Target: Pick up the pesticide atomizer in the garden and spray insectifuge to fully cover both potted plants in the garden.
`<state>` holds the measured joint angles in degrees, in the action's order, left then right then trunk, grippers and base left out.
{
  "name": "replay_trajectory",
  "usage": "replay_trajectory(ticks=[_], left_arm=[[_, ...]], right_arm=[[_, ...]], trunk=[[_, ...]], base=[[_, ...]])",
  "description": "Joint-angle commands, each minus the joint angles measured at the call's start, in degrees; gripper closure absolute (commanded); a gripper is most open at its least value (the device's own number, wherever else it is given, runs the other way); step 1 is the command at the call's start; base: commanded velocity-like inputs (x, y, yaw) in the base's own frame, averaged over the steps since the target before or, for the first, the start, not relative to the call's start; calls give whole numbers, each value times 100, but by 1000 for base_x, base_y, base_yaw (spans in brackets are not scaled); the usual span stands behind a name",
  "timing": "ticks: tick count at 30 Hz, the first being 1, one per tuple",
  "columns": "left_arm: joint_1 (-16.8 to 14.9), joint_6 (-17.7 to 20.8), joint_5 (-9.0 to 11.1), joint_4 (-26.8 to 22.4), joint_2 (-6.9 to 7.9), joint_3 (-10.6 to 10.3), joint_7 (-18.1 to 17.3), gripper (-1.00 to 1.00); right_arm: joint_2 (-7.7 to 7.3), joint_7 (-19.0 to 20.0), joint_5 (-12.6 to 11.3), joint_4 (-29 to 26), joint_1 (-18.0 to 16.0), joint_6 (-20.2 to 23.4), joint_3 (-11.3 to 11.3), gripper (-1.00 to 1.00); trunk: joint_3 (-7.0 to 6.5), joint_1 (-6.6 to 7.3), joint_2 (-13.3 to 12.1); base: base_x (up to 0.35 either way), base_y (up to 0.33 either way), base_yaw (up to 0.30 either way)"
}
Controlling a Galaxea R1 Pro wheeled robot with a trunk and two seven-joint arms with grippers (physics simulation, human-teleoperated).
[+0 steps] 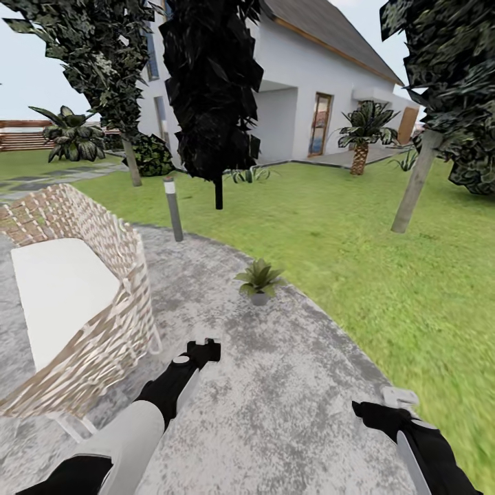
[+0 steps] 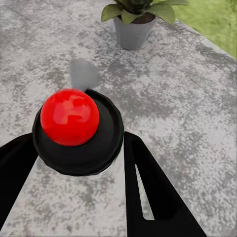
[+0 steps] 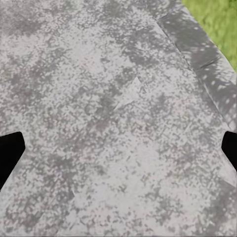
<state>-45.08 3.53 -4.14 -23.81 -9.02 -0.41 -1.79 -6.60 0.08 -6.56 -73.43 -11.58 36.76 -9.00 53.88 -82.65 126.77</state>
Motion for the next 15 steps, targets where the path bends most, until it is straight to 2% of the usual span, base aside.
replay_trajectory(ticks=[1,9,15], left_arm=[[-1,36,-43,-12,-2,6,-14,100],[-1,36,-43,-14,-3,6,-14,100],[-1,39,-43,-11,-15,6,-14,100]], right_arm=[[0,1,-42,-5,-2,22,-5,-100],[1,1,-39,-5,-2,22,-5,-100],[1,1,-39,-5,-2,24,-5,-100]], trunk=[[6,-2,2],[6,-2,2],[6,-2,2]], base=[[300,-216,70],[298,-216,26],[281,-216,184]])
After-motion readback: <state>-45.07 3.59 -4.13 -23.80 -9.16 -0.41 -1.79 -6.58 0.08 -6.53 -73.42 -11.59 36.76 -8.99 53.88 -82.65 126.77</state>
